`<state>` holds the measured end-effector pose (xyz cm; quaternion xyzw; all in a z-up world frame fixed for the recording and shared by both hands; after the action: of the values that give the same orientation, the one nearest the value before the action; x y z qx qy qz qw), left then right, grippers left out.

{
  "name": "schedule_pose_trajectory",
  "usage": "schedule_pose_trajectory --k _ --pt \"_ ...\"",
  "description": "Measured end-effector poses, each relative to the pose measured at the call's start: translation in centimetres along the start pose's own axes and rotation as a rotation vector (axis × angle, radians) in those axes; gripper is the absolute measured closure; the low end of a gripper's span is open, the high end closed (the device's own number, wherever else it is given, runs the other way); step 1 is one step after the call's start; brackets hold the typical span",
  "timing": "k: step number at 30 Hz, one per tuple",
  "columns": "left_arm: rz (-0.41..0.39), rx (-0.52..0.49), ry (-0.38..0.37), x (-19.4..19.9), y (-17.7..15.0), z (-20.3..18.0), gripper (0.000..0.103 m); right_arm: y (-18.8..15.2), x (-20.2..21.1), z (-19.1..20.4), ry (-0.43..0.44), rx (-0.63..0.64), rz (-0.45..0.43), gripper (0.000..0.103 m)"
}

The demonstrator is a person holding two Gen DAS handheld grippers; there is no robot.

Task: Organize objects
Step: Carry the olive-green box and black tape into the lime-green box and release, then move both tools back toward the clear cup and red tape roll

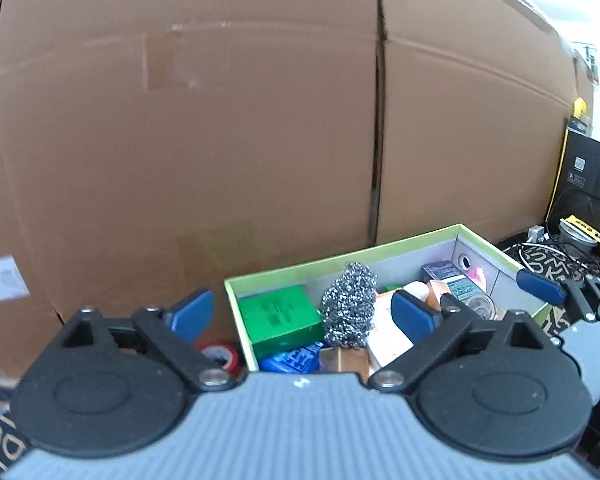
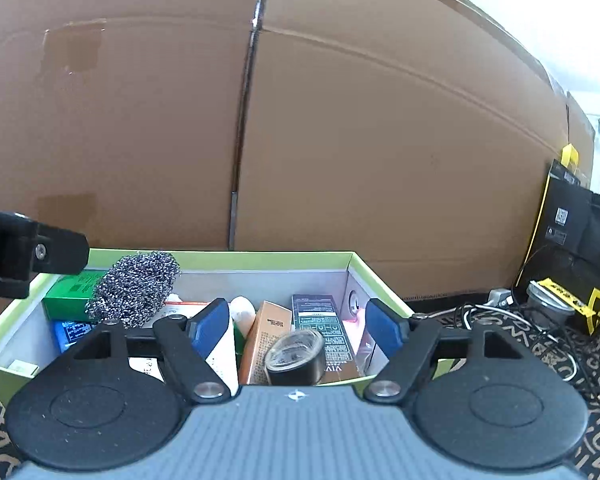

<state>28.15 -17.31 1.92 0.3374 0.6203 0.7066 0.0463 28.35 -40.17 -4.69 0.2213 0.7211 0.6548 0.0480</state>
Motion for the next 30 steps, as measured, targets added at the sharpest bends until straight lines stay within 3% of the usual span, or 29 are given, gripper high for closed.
schedule_pose_trajectory --k 1,9,23,30 --pt "-0.001 -0.002 0.003 0.1 -0.1 0.0 0.0 0.0 0.1 0.0 0.003 0.001 0.001 0.021" --pt "0.02 -0.011 0.068 0.4 -0.9 0.5 0.0 0.0 0.5 0.2 0.014 0.01 0.001 0.013" --pt "0.01 -0.004 0.07 1.1 -1.3 1.7 0.0 0.0 0.7 0.4 0.01 0.019 0.006 0.012" --pt "-0.021 0.012 0.113 3.0 -1.6 4.2 0.0 0.7 2.5 1.7 0.022 0.044 -0.02 0.011"
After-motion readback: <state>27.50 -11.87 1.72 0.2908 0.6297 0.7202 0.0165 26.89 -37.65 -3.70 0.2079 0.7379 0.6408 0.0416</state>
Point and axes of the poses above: each gripper's, at about its wrist camera, not at the fingertips, and x roughly against the way its jaws point, z to its left, y to its top, the point moved 9 cm from there along -x, roughly the way its jaws point, and after that the axes turned 7 degrees about -y, right-handed, at the moved point
